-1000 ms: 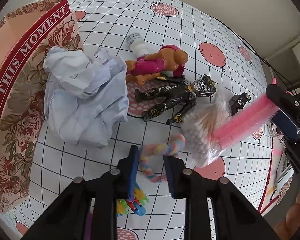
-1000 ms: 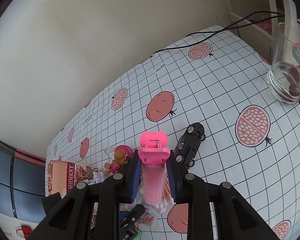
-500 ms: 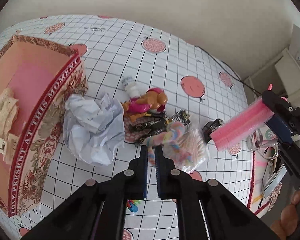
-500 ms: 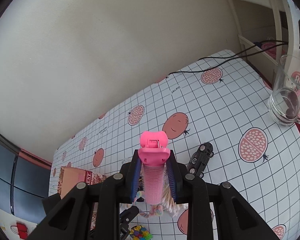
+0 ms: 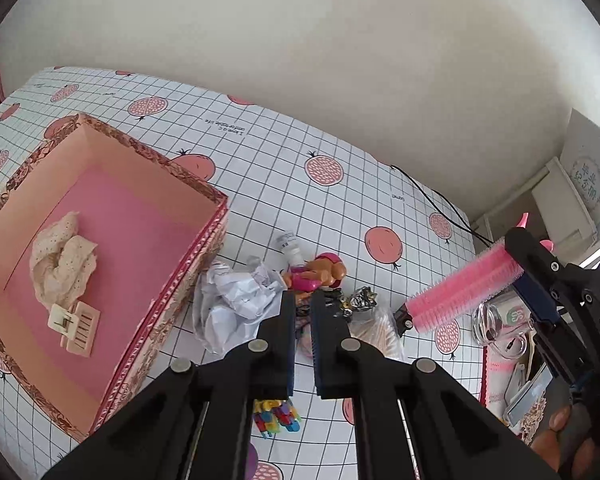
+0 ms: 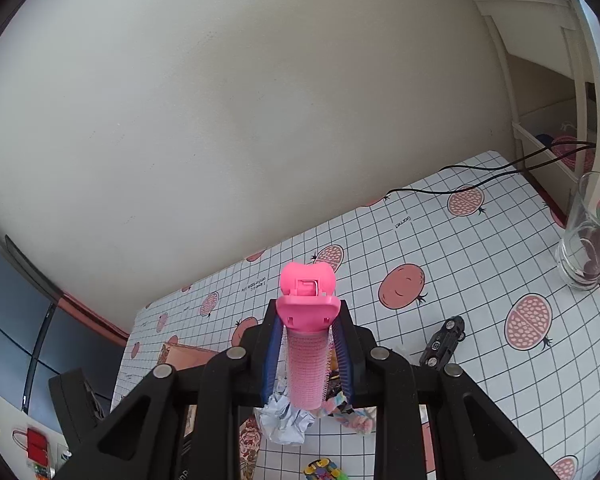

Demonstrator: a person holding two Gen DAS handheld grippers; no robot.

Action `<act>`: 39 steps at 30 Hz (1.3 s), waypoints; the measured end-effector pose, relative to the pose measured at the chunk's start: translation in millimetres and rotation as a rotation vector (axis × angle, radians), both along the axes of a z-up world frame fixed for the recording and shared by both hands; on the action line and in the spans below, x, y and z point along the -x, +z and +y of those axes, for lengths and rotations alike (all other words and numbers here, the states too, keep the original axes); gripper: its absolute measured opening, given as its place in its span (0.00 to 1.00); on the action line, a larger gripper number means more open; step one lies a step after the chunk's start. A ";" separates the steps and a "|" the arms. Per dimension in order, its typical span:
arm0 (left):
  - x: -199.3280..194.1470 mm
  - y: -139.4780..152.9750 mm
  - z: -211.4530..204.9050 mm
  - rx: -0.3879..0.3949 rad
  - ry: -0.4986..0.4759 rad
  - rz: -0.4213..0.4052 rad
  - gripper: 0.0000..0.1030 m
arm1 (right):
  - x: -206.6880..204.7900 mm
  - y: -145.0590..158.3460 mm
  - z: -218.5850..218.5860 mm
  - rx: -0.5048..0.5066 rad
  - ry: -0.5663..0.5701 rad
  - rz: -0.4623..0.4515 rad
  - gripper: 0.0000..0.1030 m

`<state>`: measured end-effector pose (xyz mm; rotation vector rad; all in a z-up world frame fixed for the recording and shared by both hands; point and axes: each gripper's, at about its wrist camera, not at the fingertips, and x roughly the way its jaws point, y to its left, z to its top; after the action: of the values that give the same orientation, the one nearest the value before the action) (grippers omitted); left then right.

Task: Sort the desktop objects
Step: 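Lift the rainbow hair tie with the left tool while the right tool holds the comb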

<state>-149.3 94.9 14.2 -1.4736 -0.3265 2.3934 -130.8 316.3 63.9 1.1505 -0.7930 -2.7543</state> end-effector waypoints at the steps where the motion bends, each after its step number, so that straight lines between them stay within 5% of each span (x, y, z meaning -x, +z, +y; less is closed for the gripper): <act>1: 0.9 -1.5 -6.0 -0.006 0.012 -0.003 0.06 | 1.4 -1.2 -5.0 0.007 0.008 -0.003 0.26; 18: 9.6 2.8 -102.9 -0.075 0.206 0.007 0.06 | 10.0 -24.9 -97.0 0.017 0.164 -0.029 0.26; 30: 10.7 -26.4 -25.9 -0.017 0.030 -0.076 0.07 | 15.9 -23.4 -66.5 -0.060 0.092 -0.068 0.26; 39: 3.7 -69.3 33.1 0.042 -0.102 -0.178 0.22 | 18.6 -28.3 -25.2 -0.098 0.012 -0.106 0.26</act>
<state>-153.0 128.0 -55.1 -1.6842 -0.2362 2.2082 -149.5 291.1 35.6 1.3234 -0.6638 -2.7706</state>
